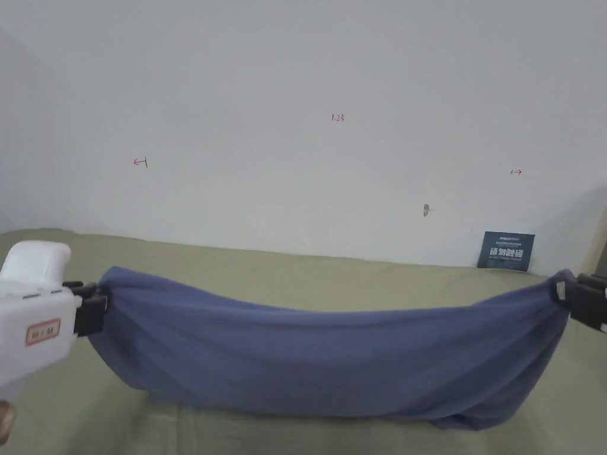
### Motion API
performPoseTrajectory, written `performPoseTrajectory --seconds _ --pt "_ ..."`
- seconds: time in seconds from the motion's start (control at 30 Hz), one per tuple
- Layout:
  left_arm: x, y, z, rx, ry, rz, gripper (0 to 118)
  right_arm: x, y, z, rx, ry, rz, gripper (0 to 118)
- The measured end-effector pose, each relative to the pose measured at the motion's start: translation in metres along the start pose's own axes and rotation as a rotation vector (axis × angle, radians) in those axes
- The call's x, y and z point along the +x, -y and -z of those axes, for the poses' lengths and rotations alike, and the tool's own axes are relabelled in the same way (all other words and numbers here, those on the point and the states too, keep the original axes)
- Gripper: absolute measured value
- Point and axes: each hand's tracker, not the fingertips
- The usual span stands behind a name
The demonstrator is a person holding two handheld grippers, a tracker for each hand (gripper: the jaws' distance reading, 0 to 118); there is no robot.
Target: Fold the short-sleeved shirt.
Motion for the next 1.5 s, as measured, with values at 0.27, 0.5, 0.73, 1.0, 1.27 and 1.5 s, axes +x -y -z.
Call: performPoseTrajectory --seconds 0.27,0.5,0.73,1.0,1.27,1.5 --pt "-0.015 0.084 -0.043 -0.022 0.017 -0.062 6 -0.012 0.071 -0.071 -0.041 -0.036 0.013 3" --pt "-0.021 0.149 -0.066 -0.093 0.04 -0.125 6 -0.014 0.14 -0.106 -0.157 -0.039 0.029 3" --pt "-0.018 0.2 -0.076 -0.166 0.054 -0.134 6 0.001 0.206 -0.12 -0.287 -0.051 0.072 3" --pt "-0.019 0.23 -0.072 -0.241 0.055 -0.144 6 0.008 0.243 -0.131 -0.376 -0.037 0.133 3" --pt "-0.012 0.252 -0.084 -0.34 0.026 -0.178 59 0.004 0.255 -0.134 -0.469 0.03 0.112 18" --pt "0.004 0.213 -0.119 -0.328 -0.007 -0.159 83 -0.003 0.227 -0.156 -0.389 0.057 0.075 106"
